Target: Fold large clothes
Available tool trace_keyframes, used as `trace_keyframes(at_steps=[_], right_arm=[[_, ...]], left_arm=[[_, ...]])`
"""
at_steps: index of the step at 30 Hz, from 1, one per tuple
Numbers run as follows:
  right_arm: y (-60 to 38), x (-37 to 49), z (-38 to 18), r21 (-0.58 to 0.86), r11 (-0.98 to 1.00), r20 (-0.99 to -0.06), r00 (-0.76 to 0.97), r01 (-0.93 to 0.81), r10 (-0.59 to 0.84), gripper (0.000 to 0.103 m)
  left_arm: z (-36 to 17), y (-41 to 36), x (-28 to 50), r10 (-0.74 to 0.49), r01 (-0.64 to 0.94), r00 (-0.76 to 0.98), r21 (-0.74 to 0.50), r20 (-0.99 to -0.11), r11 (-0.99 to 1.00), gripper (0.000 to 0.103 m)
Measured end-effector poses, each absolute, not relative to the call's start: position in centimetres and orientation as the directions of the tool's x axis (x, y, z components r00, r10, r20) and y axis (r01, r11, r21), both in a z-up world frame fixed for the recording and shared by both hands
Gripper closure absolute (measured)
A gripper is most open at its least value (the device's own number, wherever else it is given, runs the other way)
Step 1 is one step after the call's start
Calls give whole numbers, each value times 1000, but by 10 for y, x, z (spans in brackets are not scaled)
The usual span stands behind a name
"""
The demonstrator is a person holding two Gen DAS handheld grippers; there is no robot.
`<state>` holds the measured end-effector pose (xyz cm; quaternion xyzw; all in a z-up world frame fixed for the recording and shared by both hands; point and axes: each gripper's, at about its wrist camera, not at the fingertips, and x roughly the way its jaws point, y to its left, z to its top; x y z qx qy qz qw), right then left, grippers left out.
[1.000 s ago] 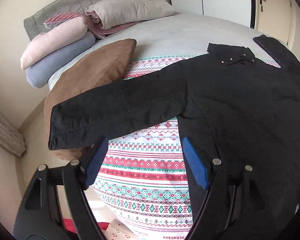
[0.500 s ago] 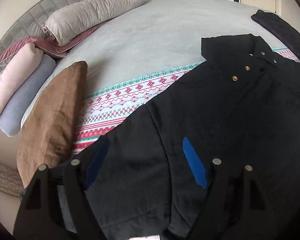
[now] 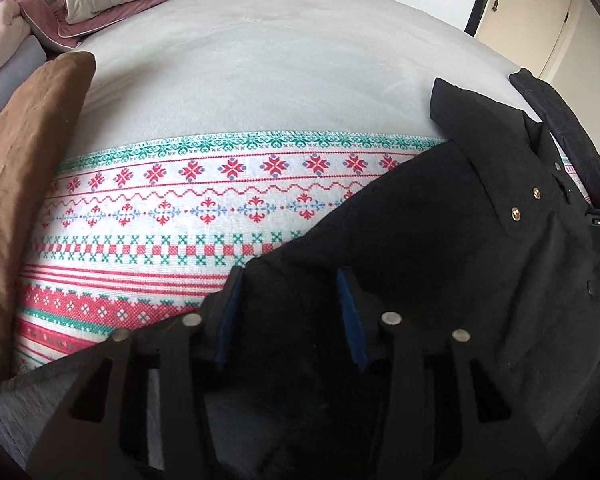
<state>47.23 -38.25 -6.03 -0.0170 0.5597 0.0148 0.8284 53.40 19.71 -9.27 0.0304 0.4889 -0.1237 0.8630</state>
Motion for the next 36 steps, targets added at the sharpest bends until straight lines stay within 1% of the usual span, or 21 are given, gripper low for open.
trace_keyframes(at_steps=[1,2,3,5,7,9,10,12,14,15,16,17,18,19,20,22,24,27,30,33,36], right_arm=[[-378,467,-57,-22,999,-924,382,-38,-6,81],[-368,461,-53,-62,997,-915,402,-40,-40,87],[-356,454,-49,-130,991,-898,428,-41,-101,88],[-331,444,-40,-287,958,-838,488,-11,-245,91],[-308,438,-23,-430,902,-716,597,31,-362,92],[-291,439,-2,-500,861,-593,688,93,-419,92],[-286,443,4,-518,846,-550,710,123,-440,92],[-277,459,-3,-582,793,-463,728,180,-506,92],[-275,480,-29,-631,752,-446,705,190,-552,85],[-277,490,-47,-639,752,-495,662,163,-563,81],[-284,499,-65,-627,769,-576,591,124,-565,71],[-289,504,-80,-619,780,-643,510,93,-571,63],[-290,500,-83,-627,774,-636,512,93,-577,64],[-289,494,-78,-634,768,-620,530,97,-579,60],[-289,488,-71,-624,776,-630,531,87,-567,50],[-291,471,-51,-589,806,-659,540,62,-524,44],[-294,455,-25,-540,840,-682,558,49,-472,41],[-297,415,17,-417,908,-717,598,44,-358,35],[-302,364,61,-307,950,-694,672,50,-260,31],[-305,321,89,-270,963,-668,717,14,-198,25],[-303,270,106,-241,970,-685,712,-21,-154,18]], left_arm=[[-89,193,526,-178,252,504,-54,-845,966,77],[-84,190,516,-171,242,528,-46,-832,969,85],[-77,187,506,-159,213,563,-43,-811,976,88],[-61,183,487,-127,152,643,-36,-755,988,90],[-44,180,475,-96,108,722,-26,-685,994,91],[-33,177,467,-49,63,777,0,-627,998,91],[-34,177,468,-20,34,790,11,-613,999,91],[-48,178,480,23,-22,770,11,-637,1000,88],[-72,177,497,70,-60,691,40,-720,997,80],[-82,175,500,88,-66,650,59,-755,996,78],[-85,172,499,97,-60,638,76,-764,995,77],[-81,170,495,105,-53,646,93,-756,994,72],[-75,167,488,102,-40,654,100,-749,994,60],[-67,166,482,89,-24,662,97,-745,995,52],[-59,165,473,70,-5,672,89,-737,996,42],[-43,164,452,44,10,686,70,-726,997,38],[-30,166,431,-1,25,674,21,-739,999,29],[-12,167,392,-66,48,653,-46,-754,998,26],[8,168,350,-76,69,640,-42,-764,997,26],[27,174,306,-72,63,633,-41,-771,997,21],[40,184,260,-88,32,620,-87,-780,996,20]])
